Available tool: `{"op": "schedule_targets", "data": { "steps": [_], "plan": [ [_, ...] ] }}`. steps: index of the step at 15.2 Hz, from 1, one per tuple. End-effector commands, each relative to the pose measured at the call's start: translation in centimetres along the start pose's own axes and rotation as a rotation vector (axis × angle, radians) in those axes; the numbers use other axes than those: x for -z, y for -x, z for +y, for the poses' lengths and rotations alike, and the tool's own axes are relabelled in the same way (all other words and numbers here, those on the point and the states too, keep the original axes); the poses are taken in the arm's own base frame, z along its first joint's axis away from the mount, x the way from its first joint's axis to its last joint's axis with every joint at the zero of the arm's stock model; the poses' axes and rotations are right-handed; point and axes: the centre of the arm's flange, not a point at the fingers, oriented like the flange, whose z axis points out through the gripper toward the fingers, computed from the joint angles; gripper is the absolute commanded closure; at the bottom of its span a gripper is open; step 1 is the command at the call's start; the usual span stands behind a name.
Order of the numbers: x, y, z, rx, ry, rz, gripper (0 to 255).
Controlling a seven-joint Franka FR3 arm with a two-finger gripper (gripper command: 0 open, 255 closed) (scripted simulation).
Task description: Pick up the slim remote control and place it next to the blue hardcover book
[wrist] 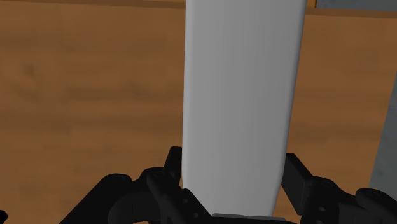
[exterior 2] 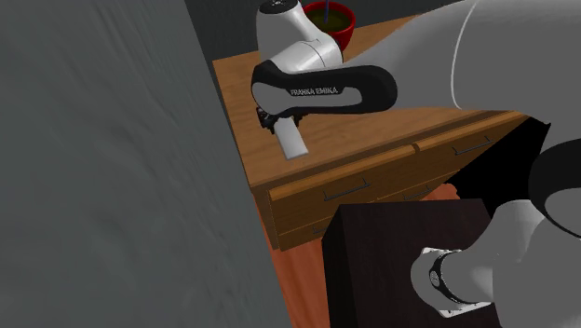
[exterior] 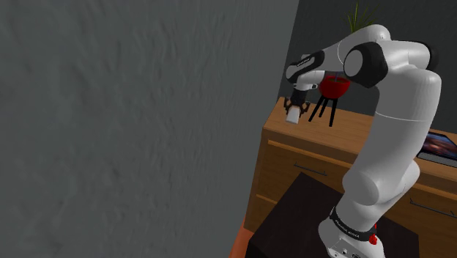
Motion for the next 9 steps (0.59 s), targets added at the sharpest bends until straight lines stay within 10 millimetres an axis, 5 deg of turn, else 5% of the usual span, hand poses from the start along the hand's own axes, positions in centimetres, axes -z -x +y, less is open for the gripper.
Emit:
{"op": "schedule_targets", "data": {
  "steps": [1,8,9],
  "plan": [
    [1.2,0.0,0.0,0.0,0.0,0.0,255],
    [4.6,0.1,0.0,0.0,0.0,0.0,255],
    [4.6,0.0,1.4,0.0,0.0,0.0,255]
  ]
}}
